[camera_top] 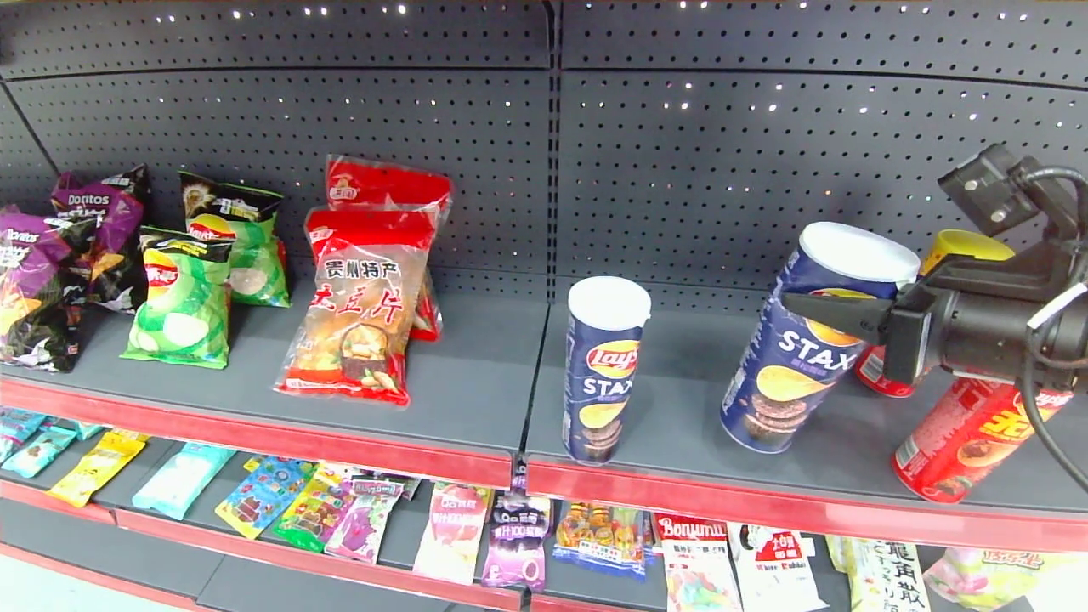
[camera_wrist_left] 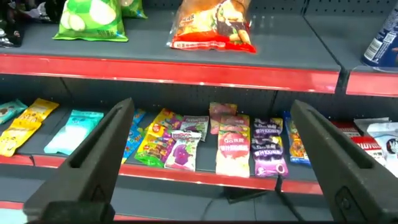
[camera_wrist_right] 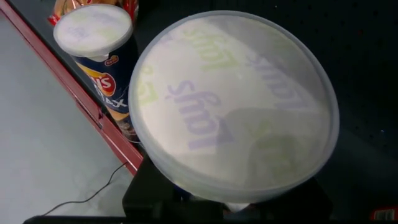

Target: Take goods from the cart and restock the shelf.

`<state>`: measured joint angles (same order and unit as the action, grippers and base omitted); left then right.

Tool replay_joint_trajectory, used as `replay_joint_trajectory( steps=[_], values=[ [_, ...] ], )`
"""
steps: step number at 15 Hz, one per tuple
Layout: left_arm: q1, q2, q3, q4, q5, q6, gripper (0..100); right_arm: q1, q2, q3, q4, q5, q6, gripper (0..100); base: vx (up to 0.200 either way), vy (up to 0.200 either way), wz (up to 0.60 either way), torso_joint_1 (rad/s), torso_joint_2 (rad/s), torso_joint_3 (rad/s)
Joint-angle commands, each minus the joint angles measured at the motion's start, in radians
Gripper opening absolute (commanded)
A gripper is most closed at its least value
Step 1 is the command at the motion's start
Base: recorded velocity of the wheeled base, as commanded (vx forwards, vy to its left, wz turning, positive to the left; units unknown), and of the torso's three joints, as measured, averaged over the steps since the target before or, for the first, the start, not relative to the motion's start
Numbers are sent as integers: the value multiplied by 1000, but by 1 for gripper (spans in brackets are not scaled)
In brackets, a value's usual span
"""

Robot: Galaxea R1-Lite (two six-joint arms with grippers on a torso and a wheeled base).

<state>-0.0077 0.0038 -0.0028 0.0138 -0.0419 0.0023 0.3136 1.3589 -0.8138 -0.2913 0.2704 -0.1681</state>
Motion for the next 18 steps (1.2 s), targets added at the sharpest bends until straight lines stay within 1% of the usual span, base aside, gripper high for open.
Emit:
replay_joint_trajectory(
  steps=[1,4,8,10,12,14,18],
  values=[
    [0,-2,1,-2,0,-1,100,-2,31,-11,0,36,-1,0,0,0,0,0,0,0],
    [0,-2,1,-2,0,-1,100,-1,83,-59,0,52,-1,0,0,0,0,0,0,0],
    [0,-2,1,-2,0,-1,100,10,192,-162,0,55,-11,0,0,0,0,0,0,0],
    [0,-2,1,-2,0,-1,100,28,261,-209,-35,46,-11,0,0,0,0,0,0,0],
    [0,-2,1,-2,0,-1,100,32,335,-223,-118,27,-13,0,0,0,0,0,0,0],
    [0,-2,1,-2,0,-1,100,50,368,-238,-128,26,-14,0,0,0,0,0,0,0],
    [0,-2,1,-2,0,-1,100,67,456,-350,-128,24,-13,0,0,0,0,0,0,0]
  ],
)
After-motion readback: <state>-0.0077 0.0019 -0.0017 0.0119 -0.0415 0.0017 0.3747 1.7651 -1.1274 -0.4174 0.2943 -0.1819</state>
